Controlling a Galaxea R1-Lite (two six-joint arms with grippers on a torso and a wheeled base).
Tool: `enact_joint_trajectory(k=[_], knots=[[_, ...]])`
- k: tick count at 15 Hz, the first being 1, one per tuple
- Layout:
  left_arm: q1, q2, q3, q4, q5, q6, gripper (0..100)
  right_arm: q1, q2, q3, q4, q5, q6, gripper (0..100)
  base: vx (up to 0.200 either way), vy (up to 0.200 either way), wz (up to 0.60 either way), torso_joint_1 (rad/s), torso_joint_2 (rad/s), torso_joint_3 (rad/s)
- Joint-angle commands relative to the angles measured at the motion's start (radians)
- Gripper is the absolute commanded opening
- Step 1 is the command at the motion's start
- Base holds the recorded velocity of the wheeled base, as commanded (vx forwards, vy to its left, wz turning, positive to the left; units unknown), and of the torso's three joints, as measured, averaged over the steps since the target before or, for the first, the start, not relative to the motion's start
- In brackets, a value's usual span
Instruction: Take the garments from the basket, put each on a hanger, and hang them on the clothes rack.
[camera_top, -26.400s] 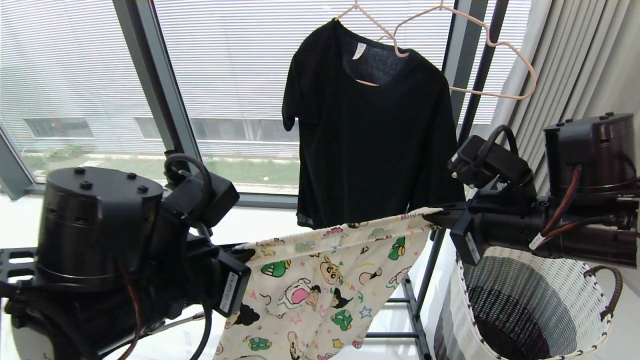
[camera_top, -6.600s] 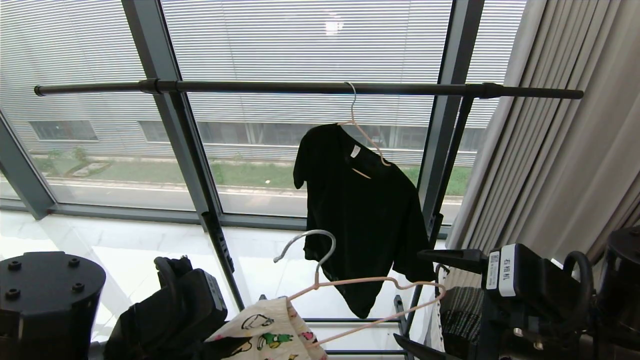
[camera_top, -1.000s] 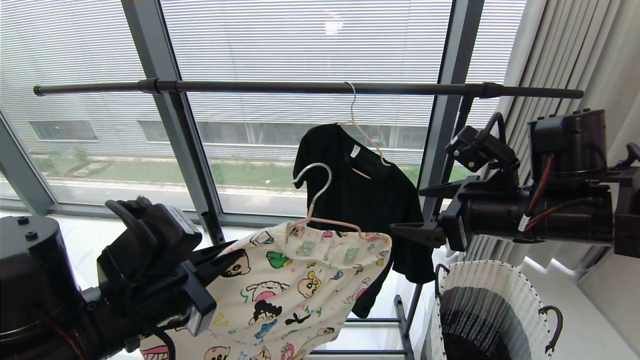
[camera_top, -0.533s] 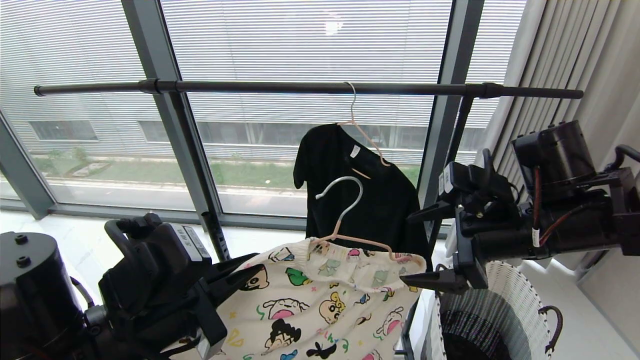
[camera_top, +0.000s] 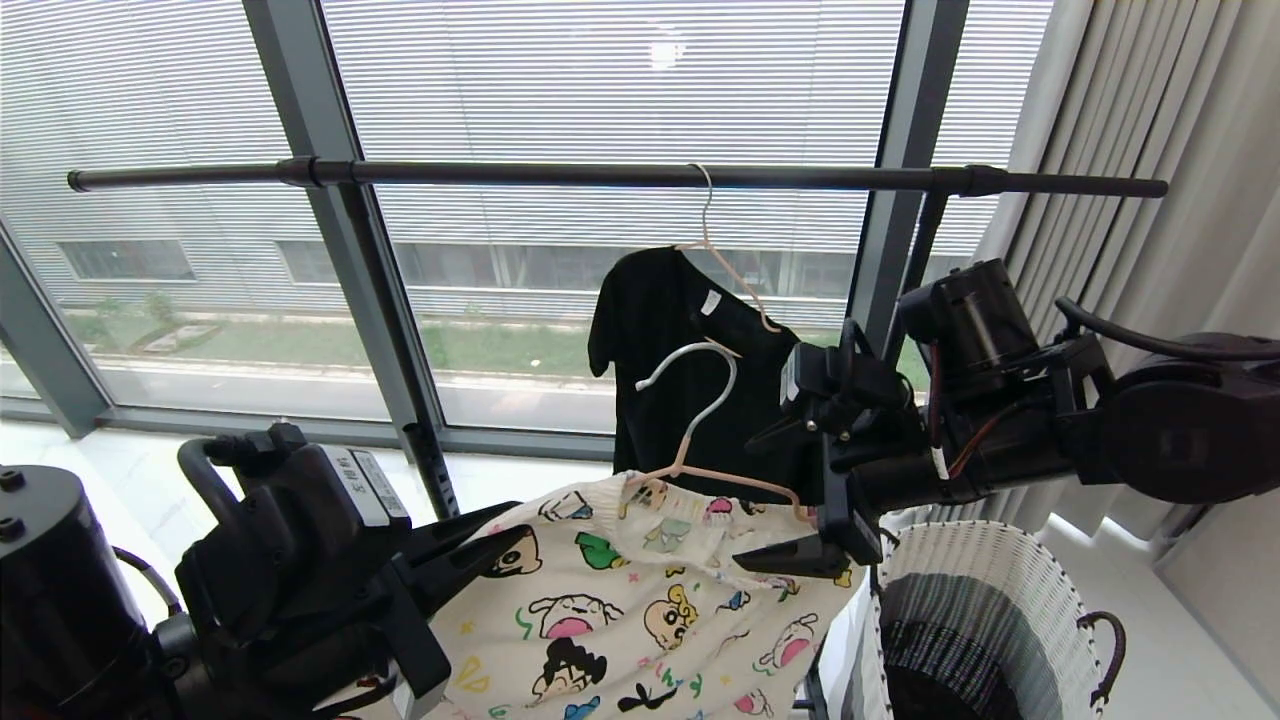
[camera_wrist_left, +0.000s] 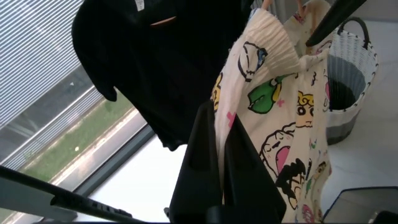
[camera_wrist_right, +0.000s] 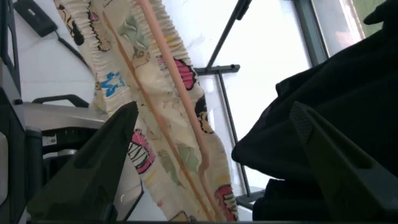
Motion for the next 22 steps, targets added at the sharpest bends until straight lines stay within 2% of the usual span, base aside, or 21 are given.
enact_joint_trajectory(k=[1,5,17,18,22], knots=[[-0.001,-0.002,0.001,-0.014,0.000,0.000,0,0.009,0.036,-0.004,0.000,0.007,0.000,100,0.000,0.000,0.00,0.000,0.00,0.000],[-0.001,-0.001,0.002,-0.047,0.000,0.032,0,0.007,0.057,-0.010,0.000,0.009,0.001,100,0.000,0.000,0.00,0.000,0.00,0.000],[-0.008,0.001,-0.001,-0.047,0.000,0.035,0,0.001,0.070,-0.038,-0.001,0.009,0.000,100,0.000,0.000,0.00,0.000,0.00,0.000],[-0.008,0.001,-0.001,-0.047,0.000,0.035,0,0.001,0.070,-0.038,-0.004,0.009,0.000,0,0.000,0.000,0.00,0.000,0.00,0.000],[-0.016,0.001,-0.001,-0.047,0.000,0.035,0,-0.001,0.070,-0.039,-0.014,0.007,0.000,0,0.000,0.000,0.00,0.000,0.00,0.000]])
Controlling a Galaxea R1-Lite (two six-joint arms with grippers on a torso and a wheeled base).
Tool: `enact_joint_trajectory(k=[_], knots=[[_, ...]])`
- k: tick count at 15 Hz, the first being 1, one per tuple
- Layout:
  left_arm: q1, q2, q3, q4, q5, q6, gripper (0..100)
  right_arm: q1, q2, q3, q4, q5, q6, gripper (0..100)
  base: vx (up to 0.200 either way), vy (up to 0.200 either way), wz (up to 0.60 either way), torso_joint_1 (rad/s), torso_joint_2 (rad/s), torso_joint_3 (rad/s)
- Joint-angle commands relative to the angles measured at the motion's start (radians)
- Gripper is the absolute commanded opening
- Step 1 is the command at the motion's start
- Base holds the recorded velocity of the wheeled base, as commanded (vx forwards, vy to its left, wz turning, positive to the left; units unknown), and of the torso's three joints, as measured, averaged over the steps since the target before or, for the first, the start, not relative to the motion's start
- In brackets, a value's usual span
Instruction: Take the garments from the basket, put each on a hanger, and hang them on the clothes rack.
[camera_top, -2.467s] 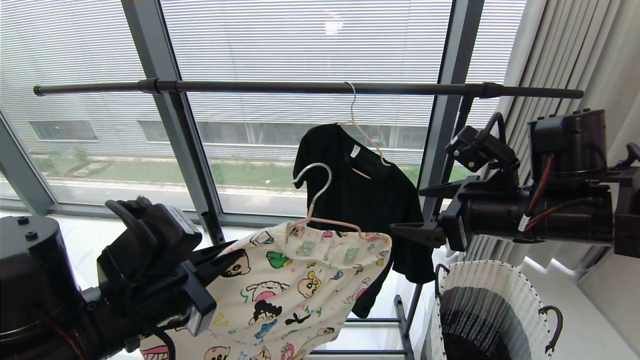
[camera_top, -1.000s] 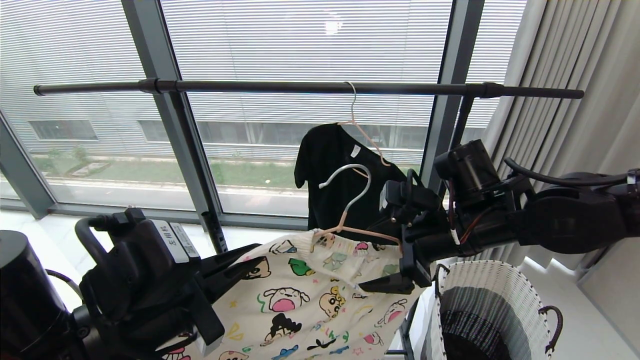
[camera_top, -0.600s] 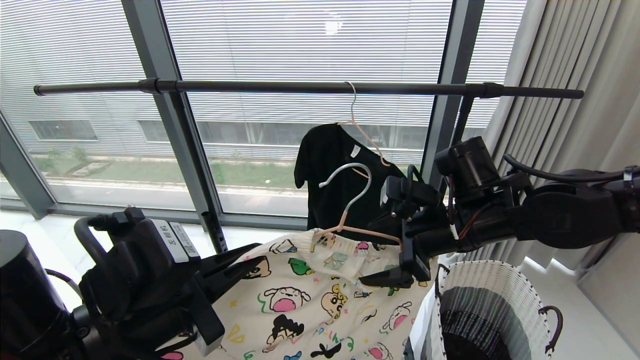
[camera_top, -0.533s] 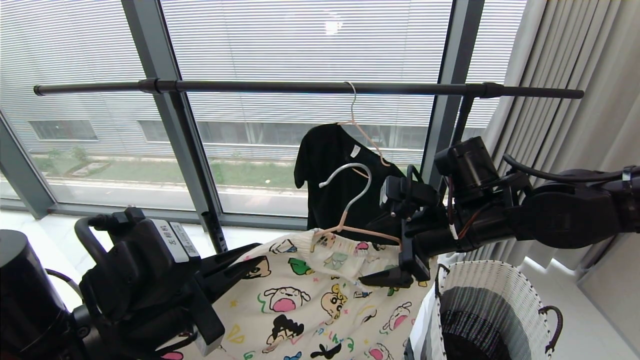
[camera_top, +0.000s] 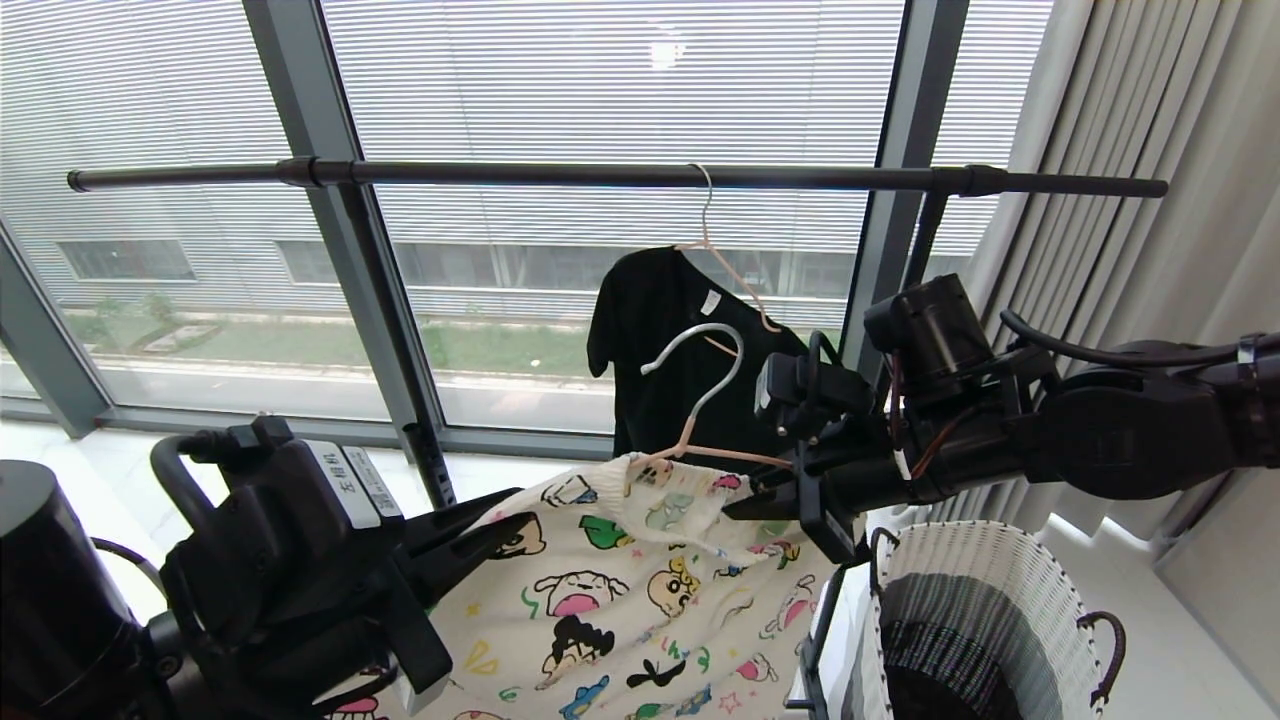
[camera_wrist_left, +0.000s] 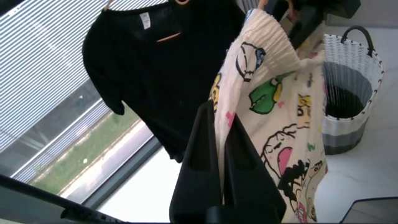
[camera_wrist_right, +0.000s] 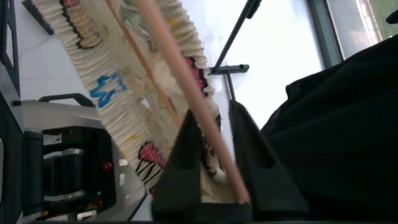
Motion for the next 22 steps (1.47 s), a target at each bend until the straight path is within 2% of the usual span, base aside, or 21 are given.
enact_joint_trajectory(k=[1,4,5,9,11,13,16,18,20,22], knots=[[-0.009,0.000,0.002,-0.001,-0.001,0.000,0,0.000,0.002,-0.001,-0.012,0.000,0.000,0,0.000,0.000,0.00,0.000,0.00,0.000],[-0.015,0.000,0.005,-0.001,-0.001,0.000,0,-0.005,-0.003,0.000,-0.044,0.000,-0.019,0,0.000,0.000,0.00,0.000,0.00,0.000],[-0.022,0.002,0.005,-0.001,-0.001,0.000,100,-0.011,-0.005,0.000,-0.049,0.000,-0.046,0,0.000,0.000,0.00,0.000,0.00,0.000],[-0.020,0.005,0.020,-0.001,0.002,0.000,100,-0.031,-0.012,-0.001,-0.057,0.000,-0.126,0,0.000,0.000,0.00,0.000,0.00,0.000],[-0.011,-0.006,0.057,-0.001,0.008,0.000,100,-0.072,-0.012,-0.001,-0.086,0.000,-0.172,0,0.000,0.000,0.00,0.000,0.00,0.000],[0.024,-0.049,0.106,-0.001,0.008,-0.001,100,-0.105,-0.012,-0.006,-0.096,0.000,-0.178,0,0.000,0.000,0.00,0.000,0.00,0.000],[0.126,-0.124,0.212,-0.001,0.008,-0.012,100,-0.154,-0.011,-0.030,-0.095,0.000,-0.178,0,0.000,0.000,0.00,0.000,0.00,0.000],[0.236,-0.124,0.259,0.001,0.005,-0.089,100,-0.160,-0.021,-0.038,-0.093,0.000,-0.178,0,0.000,0.000,0.00,0.000,0.00,0.000],[0.245,-0.073,0.253,0.001,0.005,-0.190,100,-0.151,-0.035,-0.040,-0.093,0.000,-0.180,0,0.000,0.000,0.00,0.000,0.00,0.000],[0.244,-0.032,0.247,0.001,0.004,-0.205,100,-0.126,-0.044,-0.040,-0.093,0.000,-0.180,0,0.000,0.000,0.00,0.000,0.00,0.000]])
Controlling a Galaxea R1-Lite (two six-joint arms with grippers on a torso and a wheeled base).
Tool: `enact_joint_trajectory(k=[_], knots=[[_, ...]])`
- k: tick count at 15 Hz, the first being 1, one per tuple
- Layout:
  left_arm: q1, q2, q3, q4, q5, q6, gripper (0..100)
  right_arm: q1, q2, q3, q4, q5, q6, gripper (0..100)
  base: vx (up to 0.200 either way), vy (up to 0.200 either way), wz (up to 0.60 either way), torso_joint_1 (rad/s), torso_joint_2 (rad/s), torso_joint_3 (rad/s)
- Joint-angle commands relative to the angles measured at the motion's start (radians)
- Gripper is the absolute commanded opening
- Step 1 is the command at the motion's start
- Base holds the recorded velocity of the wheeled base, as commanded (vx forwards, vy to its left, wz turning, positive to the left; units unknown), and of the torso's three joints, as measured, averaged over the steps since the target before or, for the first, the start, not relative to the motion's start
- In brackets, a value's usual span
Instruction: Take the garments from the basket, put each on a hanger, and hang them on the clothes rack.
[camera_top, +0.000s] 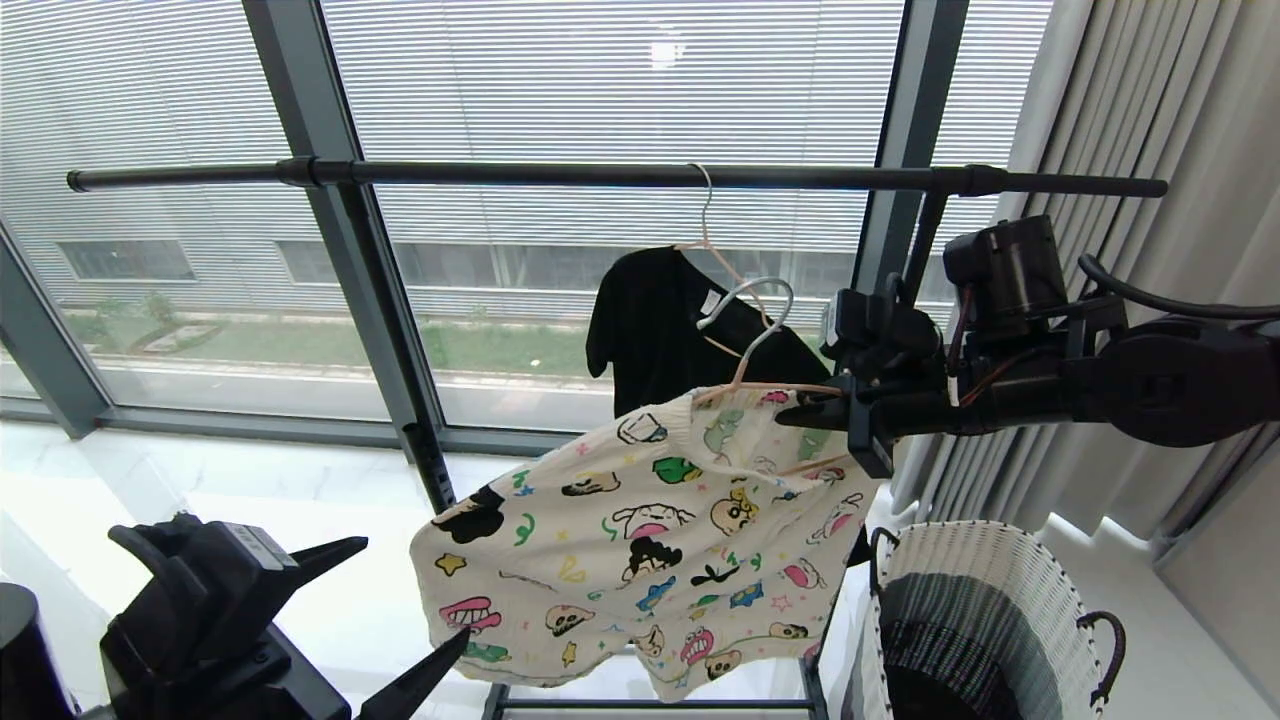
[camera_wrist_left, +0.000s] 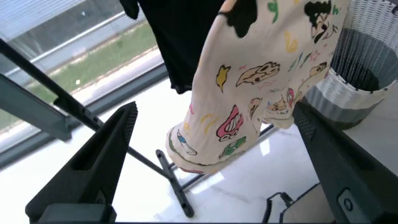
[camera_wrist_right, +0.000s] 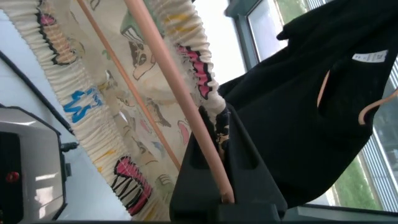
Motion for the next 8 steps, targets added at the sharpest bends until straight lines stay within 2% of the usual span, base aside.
enact_joint_trajectory(k=[1,2,5,8], knots=[[0.004,0.056,-0.004,-0.001,-0.001,-0.004,100,0.022,-0.018,0.001,0.000,0.001,-0.001,0,0.000,0.000,0.00,0.000,0.00,0.000],[0.004,0.060,-0.004,-0.001,-0.002,-0.004,0,0.029,-0.020,0.004,0.002,0.001,-0.001,0,0.000,0.000,0.00,0.000,0.00,0.000],[0.015,0.060,0.020,-0.001,0.001,-0.005,0,0.029,-0.024,0.004,0.002,0.001,0.001,0,0.000,0.000,0.00,0.000,0.00,0.000],[0.065,0.057,0.063,-0.001,0.001,-0.005,0,0.009,-0.030,0.002,0.002,-0.003,0.003,0,0.000,0.000,0.00,0.000,0.00,0.000]])
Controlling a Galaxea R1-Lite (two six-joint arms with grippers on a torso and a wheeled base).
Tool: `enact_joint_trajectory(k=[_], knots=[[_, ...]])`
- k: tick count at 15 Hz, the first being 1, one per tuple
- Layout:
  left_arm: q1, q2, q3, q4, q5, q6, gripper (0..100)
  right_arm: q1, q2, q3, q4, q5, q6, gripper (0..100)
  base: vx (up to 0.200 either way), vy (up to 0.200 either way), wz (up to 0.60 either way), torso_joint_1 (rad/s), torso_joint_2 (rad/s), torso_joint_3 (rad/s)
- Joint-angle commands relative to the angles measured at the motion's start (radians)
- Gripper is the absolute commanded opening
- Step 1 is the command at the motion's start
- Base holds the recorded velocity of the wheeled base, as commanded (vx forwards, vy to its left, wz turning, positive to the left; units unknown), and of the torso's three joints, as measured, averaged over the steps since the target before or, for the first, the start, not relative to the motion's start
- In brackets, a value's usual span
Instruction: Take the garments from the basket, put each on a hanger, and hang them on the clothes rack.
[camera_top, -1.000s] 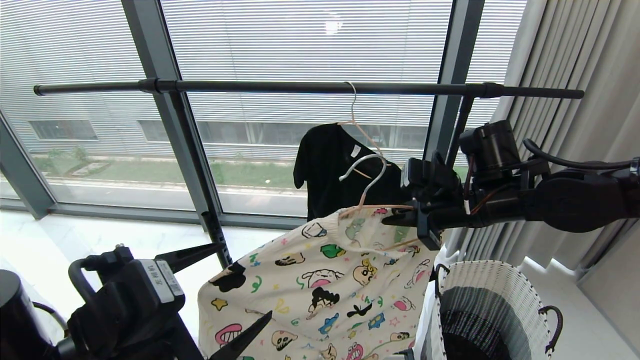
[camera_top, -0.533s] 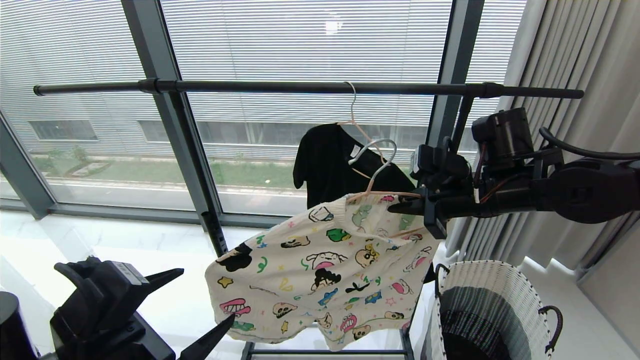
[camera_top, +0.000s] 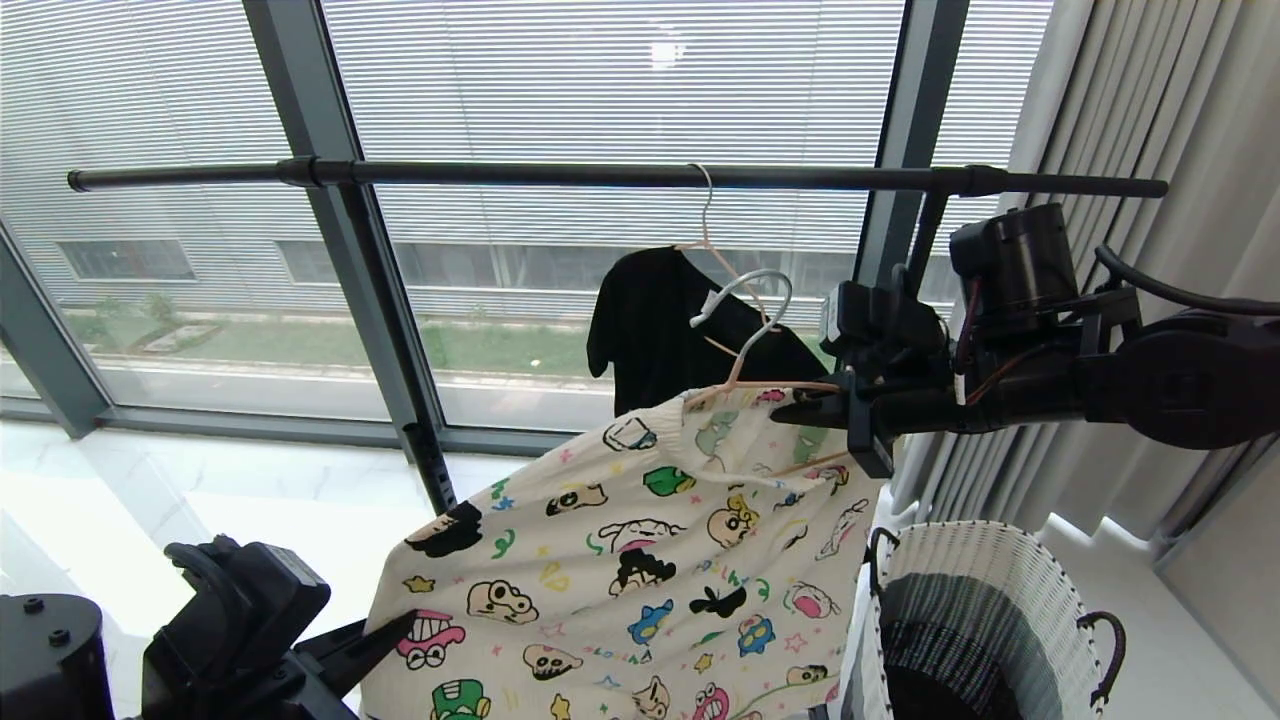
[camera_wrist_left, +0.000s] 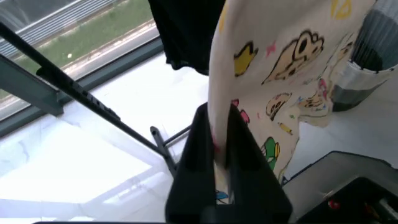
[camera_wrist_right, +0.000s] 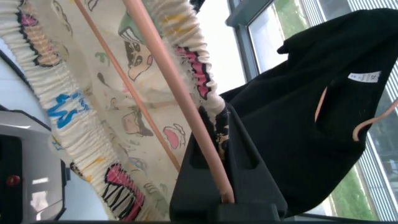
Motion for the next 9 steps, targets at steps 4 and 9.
enact_joint_trajectory(k=[4,9], knots=[[0.058,0.000,0.028,0.000,0.002,0.009,0,-0.025,-0.012,-0.003,0.002,-0.005,0.005,0,0.000,0.000,0.00,0.000,0.00,0.000],[0.059,-0.020,0.027,-0.001,0.006,0.015,100,-0.039,-0.047,0.055,0.024,-0.075,0.005,0,0.000,0.000,0.00,0.000,0.00,0.000]])
